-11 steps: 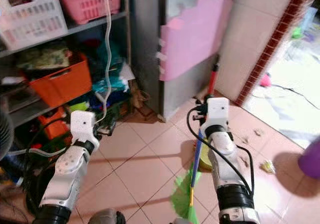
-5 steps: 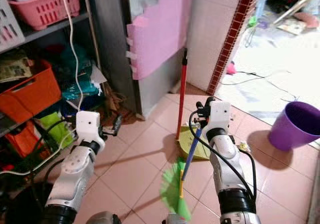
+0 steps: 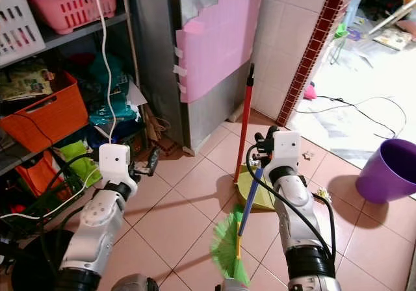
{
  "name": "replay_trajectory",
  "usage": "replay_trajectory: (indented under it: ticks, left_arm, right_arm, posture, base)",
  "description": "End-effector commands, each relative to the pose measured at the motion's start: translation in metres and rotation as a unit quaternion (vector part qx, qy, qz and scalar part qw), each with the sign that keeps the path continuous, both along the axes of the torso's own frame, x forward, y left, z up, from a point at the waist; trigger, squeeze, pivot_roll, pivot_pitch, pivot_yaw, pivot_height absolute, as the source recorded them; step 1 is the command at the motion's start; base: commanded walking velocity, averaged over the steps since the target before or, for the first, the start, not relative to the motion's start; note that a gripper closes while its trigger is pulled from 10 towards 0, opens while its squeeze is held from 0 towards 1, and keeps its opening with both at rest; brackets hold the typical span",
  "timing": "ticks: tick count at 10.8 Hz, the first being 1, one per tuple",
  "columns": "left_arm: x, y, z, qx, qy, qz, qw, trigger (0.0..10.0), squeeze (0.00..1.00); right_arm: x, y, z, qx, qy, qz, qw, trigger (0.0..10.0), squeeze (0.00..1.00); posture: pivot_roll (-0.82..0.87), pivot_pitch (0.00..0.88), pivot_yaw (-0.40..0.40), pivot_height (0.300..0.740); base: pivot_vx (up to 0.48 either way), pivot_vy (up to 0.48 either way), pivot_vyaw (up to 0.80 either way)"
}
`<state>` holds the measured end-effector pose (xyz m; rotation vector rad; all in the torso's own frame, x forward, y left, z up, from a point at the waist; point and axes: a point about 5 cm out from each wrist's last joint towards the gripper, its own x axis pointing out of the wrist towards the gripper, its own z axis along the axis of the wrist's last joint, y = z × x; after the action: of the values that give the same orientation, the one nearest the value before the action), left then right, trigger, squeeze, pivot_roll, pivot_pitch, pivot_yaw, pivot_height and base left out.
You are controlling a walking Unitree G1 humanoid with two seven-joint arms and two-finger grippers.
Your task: Sweep floor
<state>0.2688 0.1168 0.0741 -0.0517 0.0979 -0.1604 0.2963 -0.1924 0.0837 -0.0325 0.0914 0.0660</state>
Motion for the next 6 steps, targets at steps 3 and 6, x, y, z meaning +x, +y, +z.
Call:
replay_trajectory:
  ticks: [3,6]
  left_arm:
    - [-0.002,0.0,-0.002,0.006,0.005,-0.002,1.0,10.0,0.0]
    - [0.001,0.008,-0.009,0.026,0.007,0.0,1.0,10.0,0.0]
  right_arm:
    - [-0.008,-0.001,-0.014,0.009,0.036,-0.007,0.999,10.0,0.0]
    - [-0.007,0.006,-0.02,0.04,0.028,-0.015,0.999,10.0,0.0]
  posture:
    - [-0.09,0.0,-0.006,0.74]
    - [-0.08,0.0,0.015,0.74]
  base:
    - [0.0,0.0,0.0]
    - [0.0,0.0,0.0]
